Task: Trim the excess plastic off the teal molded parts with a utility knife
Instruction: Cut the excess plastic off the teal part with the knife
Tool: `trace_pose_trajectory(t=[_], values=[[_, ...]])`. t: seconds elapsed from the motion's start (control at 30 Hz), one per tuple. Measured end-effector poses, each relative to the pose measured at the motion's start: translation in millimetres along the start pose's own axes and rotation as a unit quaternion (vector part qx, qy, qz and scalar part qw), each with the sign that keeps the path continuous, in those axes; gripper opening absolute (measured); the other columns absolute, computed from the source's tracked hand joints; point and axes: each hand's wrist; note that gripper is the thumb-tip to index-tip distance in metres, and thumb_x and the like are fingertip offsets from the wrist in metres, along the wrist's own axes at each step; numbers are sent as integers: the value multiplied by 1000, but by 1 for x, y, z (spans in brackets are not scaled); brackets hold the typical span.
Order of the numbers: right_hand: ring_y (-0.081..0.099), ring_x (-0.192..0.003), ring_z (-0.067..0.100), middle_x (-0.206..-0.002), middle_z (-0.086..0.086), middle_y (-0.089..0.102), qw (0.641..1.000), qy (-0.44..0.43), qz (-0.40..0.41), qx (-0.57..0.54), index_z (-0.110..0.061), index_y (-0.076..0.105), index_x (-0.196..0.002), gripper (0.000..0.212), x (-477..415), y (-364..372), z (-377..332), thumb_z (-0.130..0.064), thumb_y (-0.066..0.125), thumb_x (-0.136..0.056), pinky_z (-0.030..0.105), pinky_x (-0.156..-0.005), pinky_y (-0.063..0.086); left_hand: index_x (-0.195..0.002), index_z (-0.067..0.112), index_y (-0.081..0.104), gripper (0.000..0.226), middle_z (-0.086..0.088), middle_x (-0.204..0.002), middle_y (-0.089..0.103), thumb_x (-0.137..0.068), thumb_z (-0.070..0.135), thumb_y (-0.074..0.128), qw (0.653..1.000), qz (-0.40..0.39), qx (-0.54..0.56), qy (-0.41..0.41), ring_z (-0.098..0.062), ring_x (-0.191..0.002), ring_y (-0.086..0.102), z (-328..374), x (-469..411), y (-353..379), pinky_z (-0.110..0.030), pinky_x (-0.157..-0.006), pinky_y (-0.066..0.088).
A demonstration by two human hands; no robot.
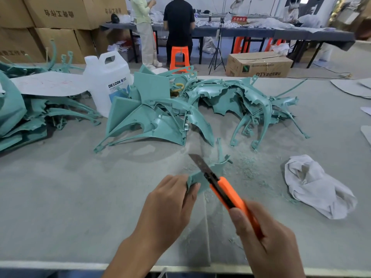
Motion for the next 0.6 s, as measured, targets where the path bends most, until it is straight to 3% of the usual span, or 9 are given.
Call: trace_pose_trajectory(t=[0.07, 0.13, 0.2, 0.3, 0.43, 0.5, 0.6], values=[[57, -49, 6, -61, -8, 62, 998, 52, 5, -29, -45, 59, -95, 35, -7, -2, 5, -72, 41, -83, 17, -51, 44, -84, 34, 31, 23, 24, -74, 31, -99, 31, 48, 1000, -5, 13, 5, -3, -68, 33, 1, 2, -3, -17, -57, 29], [56, -46, 12, -62, -4, 63, 991, 105, 32, -77, -40, 60, -94, 45, -17, -8, 11, -77, 38, -80, 32, -51, 48, -84, 24, 49, 21, 19, -78, 47, -99, 37, 44, 999, -16, 31, -32, -5, -70, 45, -1, 6, -7, -23, -56, 41], [52, -44, 13, -62, 1, 62, 976, 136, 58, -160, -30, 63, -93, 59, -26, -17, 10, -84, 44, -78, 28, -44, 45, -96, 18, 59, 34, 15, -83, 55, -100, 44, 37, 997, -36, 36, -60, -8, -73, 52, 0, 7, -13, -30, -57, 48], [52, -47, 16, -72, 1, 64, 937, 162, 43, -307, -28, 67, -93, 70, -33, -19, 3, -91, 57, -64, 21, -40, 39, -110, 37, 47, 21, 25, -87, 48, -104, 47, 30, 992, -84, 82, -54, -2, -73, 50, 11, 3, -25, -14, -61, 40], [53, -51, 34, -88, -8, 73, 931, 122, -51, -341, -40, 65, -105, 52, -34, -14, -13, -74, 75, -67, 29, -42, 45, -115, 44, 42, 18, 20, -101, 47, -104, 49, 28, 987, -129, 92, -1, -3, -78, 50, 29, -4, -35, -20, -66, 43], [49, -48, 27, -79, -2, 68, 932, 112, -68, -338, -39, 64, -107, 52, -35, -10, -13, -53, 85, -62, 29, -45, 45, -117, 44, 41, 20, 17, -104, 49, -105, 50, 26, 987, -130, 87, 26, -6, -83, 51, 36, -6, -41, -30, -69, 49], [47, -48, 22, -69, 3, 61, 933, 100, -49, -341, -28, 64, -105, 51, -41, -10, -12, -48, 85, -63, 29, -44, 42, -119, 43, 43, 23, 18, -103, 50, -104, 50, 28, 986, -123, 101, 42, -6, -88, 54, 41, -8, -47, -24, -74, 46]])
Point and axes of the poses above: each hand's wrist, its own x-axis away from the middle knuckle, its own y-axis out of the palm, z = x × y
